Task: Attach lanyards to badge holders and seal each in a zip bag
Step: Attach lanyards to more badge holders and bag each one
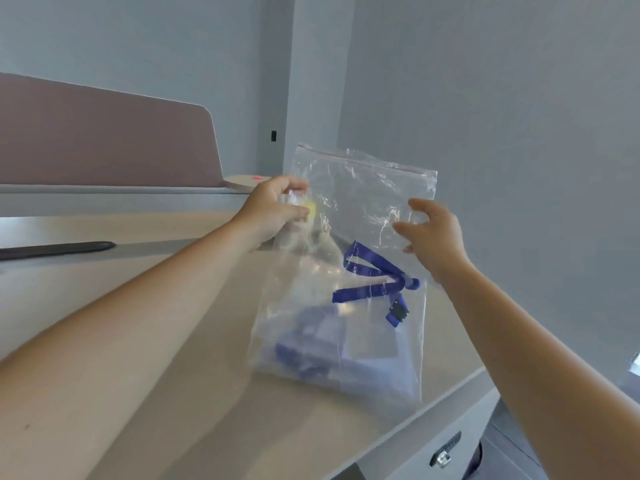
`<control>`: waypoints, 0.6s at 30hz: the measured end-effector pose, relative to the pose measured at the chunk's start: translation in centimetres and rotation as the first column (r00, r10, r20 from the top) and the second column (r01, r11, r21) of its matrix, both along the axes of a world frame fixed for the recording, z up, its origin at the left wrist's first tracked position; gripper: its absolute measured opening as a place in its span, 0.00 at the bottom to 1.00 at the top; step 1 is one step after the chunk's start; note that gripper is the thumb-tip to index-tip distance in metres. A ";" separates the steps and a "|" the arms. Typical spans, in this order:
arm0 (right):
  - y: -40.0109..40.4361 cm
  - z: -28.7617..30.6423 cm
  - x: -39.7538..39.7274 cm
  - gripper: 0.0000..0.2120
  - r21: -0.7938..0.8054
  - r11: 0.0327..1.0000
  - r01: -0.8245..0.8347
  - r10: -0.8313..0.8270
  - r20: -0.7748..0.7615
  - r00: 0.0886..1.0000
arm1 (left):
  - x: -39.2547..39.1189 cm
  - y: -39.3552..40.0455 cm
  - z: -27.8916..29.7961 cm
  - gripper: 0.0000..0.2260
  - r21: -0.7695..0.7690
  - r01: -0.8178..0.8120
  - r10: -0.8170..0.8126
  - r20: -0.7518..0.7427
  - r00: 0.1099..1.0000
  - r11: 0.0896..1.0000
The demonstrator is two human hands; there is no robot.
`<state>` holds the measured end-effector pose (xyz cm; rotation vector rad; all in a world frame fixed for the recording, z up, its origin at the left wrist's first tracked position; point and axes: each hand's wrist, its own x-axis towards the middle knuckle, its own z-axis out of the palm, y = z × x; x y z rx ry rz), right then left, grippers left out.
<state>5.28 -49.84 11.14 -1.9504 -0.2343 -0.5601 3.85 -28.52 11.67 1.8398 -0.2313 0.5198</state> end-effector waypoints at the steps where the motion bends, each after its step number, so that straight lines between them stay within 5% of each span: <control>1: -0.2 -0.6 1.1 0.25 -0.021 1.000 -0.008 0.007 -0.033 0.999 | 1.1 -0.2 -0.4 0.20 0.021 0.011 -0.011 -0.023 1.000 1.000; 8: -1.3 -5.0 7.3 0.32 -0.214 0.972 -0.099 0.050 -0.224 0.973 | 7.8 0.4 -5.0 0.30 0.133 0.092 -0.058 -0.241 0.969 0.987; 18: -2.2 -10.6 10.0 0.27 -0.408 0.894 -0.182 -0.019 -0.443 0.896 | 10.6 2.0 -11.5 0.26 0.302 0.219 -0.062 -0.455 0.888 0.928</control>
